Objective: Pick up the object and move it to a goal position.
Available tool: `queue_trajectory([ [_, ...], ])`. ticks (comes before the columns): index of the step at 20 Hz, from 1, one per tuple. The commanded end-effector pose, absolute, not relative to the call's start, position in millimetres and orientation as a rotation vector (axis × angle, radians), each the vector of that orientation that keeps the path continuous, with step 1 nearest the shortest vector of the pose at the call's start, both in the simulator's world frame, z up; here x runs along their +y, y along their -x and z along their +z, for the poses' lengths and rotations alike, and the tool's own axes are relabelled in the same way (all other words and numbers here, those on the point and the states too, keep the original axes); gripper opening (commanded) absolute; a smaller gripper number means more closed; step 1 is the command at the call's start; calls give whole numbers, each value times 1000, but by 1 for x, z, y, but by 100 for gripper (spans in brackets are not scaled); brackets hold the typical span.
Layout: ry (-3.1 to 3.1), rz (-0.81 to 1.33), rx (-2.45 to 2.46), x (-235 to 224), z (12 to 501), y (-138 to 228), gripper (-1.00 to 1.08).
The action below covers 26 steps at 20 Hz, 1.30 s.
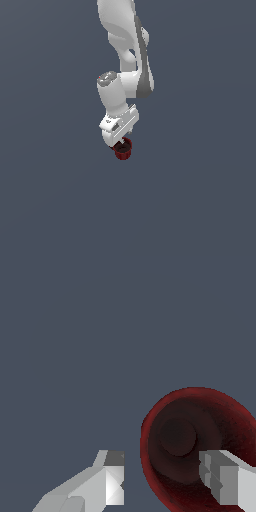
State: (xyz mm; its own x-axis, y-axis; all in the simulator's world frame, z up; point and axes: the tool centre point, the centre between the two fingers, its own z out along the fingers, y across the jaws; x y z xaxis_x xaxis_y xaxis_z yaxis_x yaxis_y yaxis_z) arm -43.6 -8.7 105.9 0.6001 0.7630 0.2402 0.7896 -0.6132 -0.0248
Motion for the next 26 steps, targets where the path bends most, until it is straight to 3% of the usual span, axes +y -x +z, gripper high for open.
queue_trajectory([
  [1,2667,-333,-1369,-9,104,46,28],
  [26,2602,-380,-1500,-5,79,49,28],
])
